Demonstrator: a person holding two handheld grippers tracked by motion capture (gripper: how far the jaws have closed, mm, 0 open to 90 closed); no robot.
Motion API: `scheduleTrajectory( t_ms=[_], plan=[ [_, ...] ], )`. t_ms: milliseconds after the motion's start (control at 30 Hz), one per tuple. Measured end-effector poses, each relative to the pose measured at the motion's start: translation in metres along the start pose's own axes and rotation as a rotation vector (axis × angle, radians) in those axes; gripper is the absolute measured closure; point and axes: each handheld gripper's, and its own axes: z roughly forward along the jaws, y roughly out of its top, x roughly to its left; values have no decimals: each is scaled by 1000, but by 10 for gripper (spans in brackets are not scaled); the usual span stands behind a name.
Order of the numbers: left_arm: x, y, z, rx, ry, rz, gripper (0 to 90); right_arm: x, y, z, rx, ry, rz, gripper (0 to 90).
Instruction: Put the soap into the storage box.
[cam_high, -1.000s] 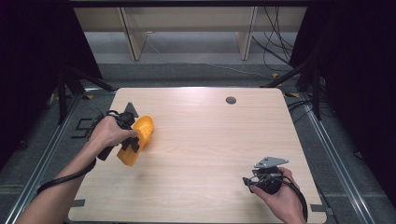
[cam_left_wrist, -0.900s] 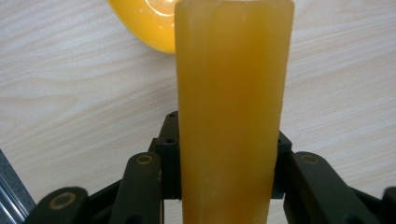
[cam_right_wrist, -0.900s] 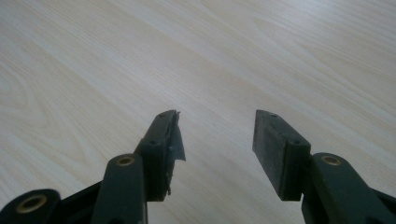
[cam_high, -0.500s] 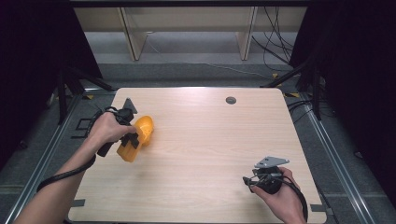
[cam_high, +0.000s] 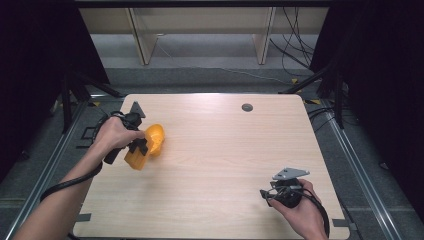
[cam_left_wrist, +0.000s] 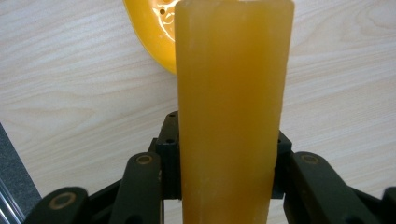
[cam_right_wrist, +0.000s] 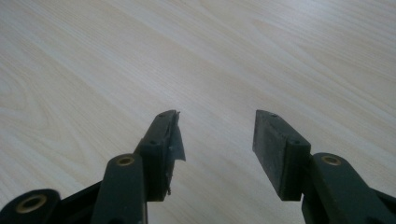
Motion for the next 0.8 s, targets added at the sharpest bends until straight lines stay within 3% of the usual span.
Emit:
scheduleTrajectory(
  t_ms=[133, 167, 300, 333, 400, 600, 800],
  plan=[
    [1, 3, 0, 10, 1, -5, 604, -1, 0, -1, 4, 6, -13, 506],
    [1, 4, -1, 16, 0, -10, 604, 0, 0, -1, 13, 0, 3, 506],
    [2, 6, 0, -4, -1, -35, 604, -1, 0, 0, 4, 9, -13, 506],
    [5, 8, -1, 14, 0, -19, 604, -2, 0, 1, 5, 15, -26, 506],
    [4, 7, 0, -9, 0, -35, 604, -2, 0, 1, 4, 15, -26, 506],
    [9, 12, 0, 22, -13, -51, 604, 0, 0, 0, 5, 5, -9, 505],
    [11, 13, 1, 11, -12, -67, 603, 0, 0, 0, 7, 7, -7, 505]
  ],
)
